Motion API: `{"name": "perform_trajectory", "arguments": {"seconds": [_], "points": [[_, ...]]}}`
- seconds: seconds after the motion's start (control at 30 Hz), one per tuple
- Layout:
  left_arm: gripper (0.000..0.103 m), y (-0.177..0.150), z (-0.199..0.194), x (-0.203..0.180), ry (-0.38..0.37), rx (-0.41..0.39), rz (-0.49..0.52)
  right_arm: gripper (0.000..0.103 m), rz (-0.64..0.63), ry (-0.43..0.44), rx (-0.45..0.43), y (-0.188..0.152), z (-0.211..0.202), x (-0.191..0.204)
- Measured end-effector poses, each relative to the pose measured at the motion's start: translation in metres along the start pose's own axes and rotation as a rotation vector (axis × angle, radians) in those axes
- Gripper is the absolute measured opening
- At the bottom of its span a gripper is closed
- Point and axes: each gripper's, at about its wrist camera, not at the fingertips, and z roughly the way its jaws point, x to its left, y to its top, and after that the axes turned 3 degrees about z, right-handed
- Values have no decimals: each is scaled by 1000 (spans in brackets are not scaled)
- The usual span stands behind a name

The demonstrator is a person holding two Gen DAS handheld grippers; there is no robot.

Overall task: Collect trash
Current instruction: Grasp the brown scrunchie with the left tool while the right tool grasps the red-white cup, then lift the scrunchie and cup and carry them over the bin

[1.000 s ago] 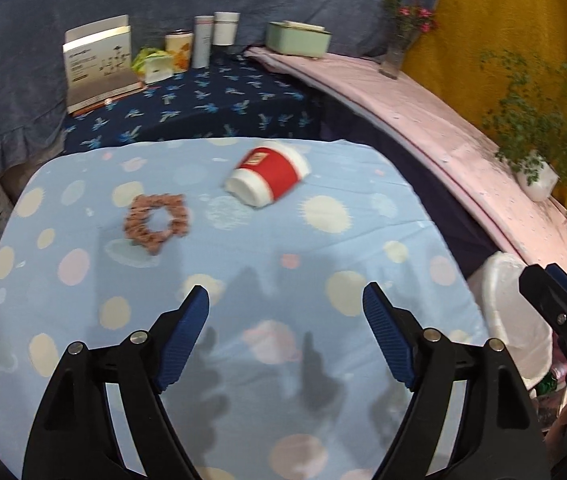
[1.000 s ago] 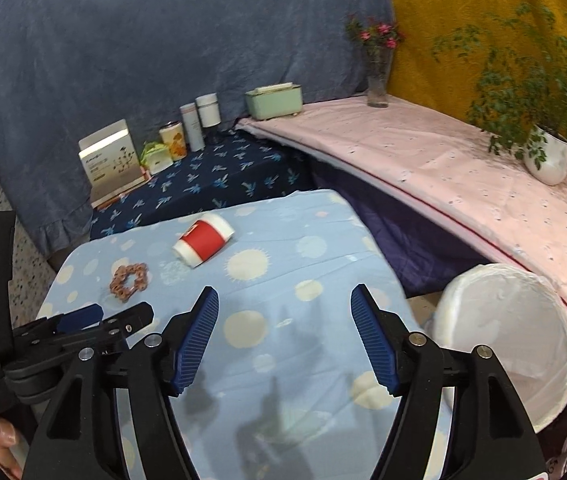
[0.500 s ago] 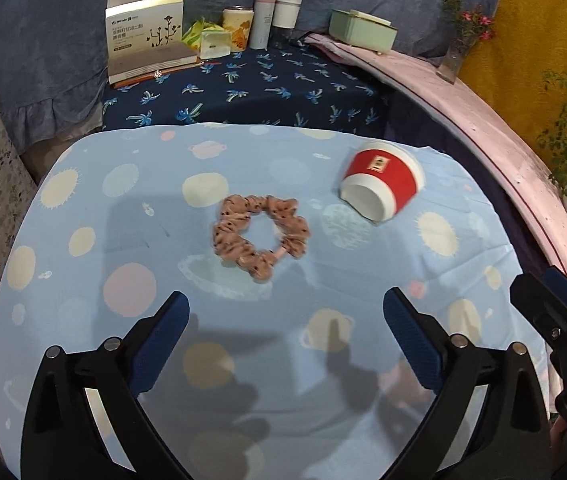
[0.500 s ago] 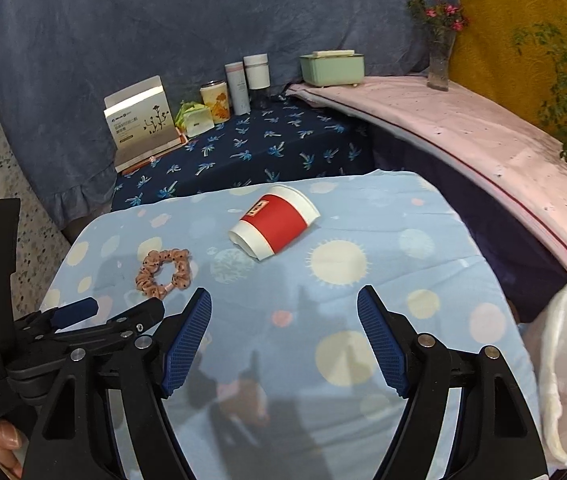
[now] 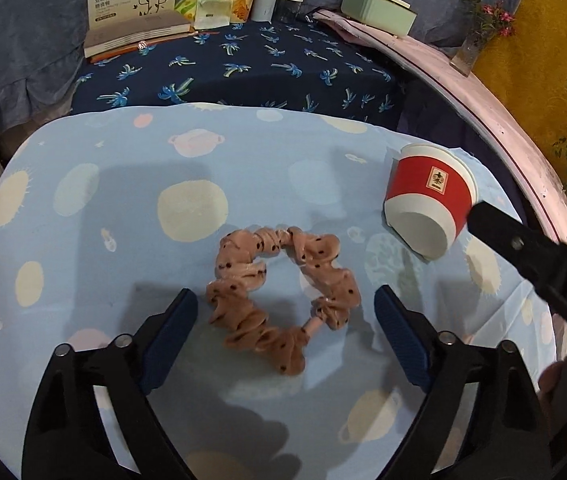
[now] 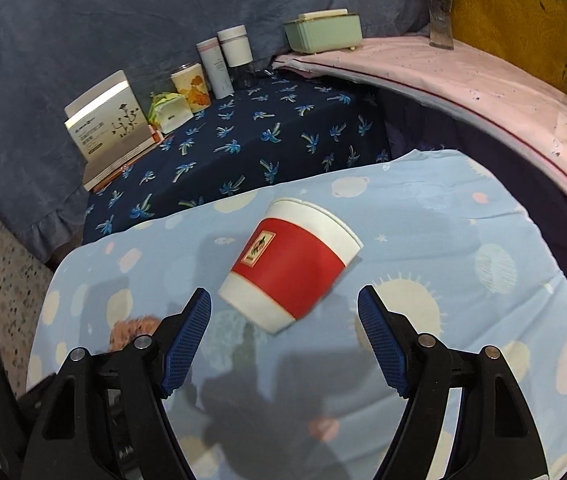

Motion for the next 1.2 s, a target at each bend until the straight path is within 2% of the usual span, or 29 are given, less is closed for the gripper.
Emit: {"name": "perform_trajectory", "arguments": {"seconds": [0.2, 0.27, 0.33, 0.4, 0.47, 0.5, 0.53, 0.63, 0.87, 1.2], "points": [[59, 9, 4, -3, -23, -19, 30, 73, 20, -47, 35, 9, 35, 5], [51, 10, 4, -3, -35, -17, 28, 80, 35, -55, 44, 11, 45, 7], [38, 11, 5, -3, -43, -12, 27, 80, 52, -56, 56, 12, 53, 6], [33, 12, 6, -3, -47, -13, 25, 81, 67, -47, 81, 11, 61, 5], [26, 12, 6, -2, -45, -12, 25, 78, 53, -54, 67, 8, 63, 7], [21, 12, 6, -2, -50, -12, 24, 69, 34, -54, 67, 7, 62, 8], [20, 12, 5, -1, -57, -10, 22, 61, 15, -47, 70, 6, 62, 10], [16, 11, 3, -3, -59, -11, 20, 60, 4, -18, 75, 4, 54, 7], [15, 5, -11, -19, -80, -12, 30, 60, -24, -7, 23, -2, 15, -1], [15, -9, -63, -73, -129, -48, 84, 60, 6, -7, -66, -5, -68, -36]]}}
